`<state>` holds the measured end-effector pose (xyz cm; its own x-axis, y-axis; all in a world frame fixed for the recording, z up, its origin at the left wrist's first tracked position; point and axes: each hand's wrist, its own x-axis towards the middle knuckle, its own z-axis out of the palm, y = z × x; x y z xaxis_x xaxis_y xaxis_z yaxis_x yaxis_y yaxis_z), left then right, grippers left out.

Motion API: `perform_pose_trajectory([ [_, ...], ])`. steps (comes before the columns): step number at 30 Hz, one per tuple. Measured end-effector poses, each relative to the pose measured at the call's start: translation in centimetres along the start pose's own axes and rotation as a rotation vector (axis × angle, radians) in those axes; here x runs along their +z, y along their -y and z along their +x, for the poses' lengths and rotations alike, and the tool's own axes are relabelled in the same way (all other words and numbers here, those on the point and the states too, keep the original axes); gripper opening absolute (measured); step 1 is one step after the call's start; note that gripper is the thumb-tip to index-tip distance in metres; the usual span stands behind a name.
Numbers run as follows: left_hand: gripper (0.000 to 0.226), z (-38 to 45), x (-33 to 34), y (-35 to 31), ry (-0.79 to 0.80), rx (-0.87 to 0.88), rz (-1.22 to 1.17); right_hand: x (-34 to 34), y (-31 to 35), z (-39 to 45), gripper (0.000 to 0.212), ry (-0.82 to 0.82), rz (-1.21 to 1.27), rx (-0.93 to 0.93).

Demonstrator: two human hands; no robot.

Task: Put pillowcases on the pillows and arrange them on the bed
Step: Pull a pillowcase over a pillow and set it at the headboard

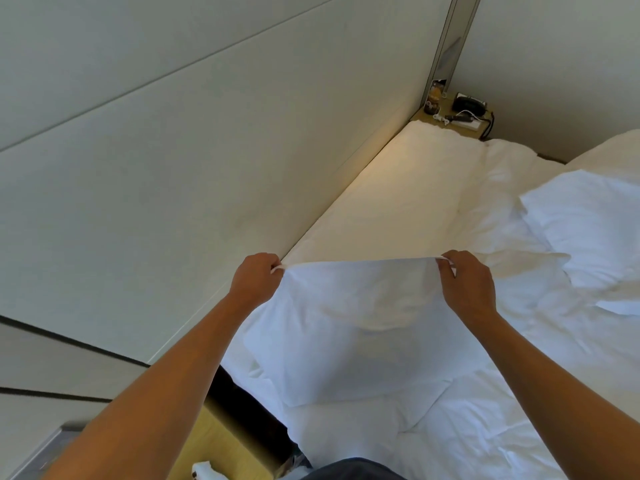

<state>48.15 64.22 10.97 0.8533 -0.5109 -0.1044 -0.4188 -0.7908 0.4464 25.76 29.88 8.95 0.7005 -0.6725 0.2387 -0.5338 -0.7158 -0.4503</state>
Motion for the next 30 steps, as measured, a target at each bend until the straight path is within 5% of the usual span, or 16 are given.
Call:
perform_pose_trajectory([
  [5, 0.020, 0.1, 0.1, 0.6, 0.120, 0.025, -0.140, 0.1, 0.0, 0.2, 0.028, 0.020, -0.001, 0.046],
  [17, 0.027, -0.6, 0.6, 0.7, -0.079, 0.030, 0.066, 0.4, -0.1, -0.7, 0.026, 0.038, 0.061, 0.076],
  [30, 0.034, -1.6, -0.2, -0.2, -0.101, -0.065, 0.050, -0.2, 1.3, 2.0, 0.025, -0.035, 0.091, 0.009],
])
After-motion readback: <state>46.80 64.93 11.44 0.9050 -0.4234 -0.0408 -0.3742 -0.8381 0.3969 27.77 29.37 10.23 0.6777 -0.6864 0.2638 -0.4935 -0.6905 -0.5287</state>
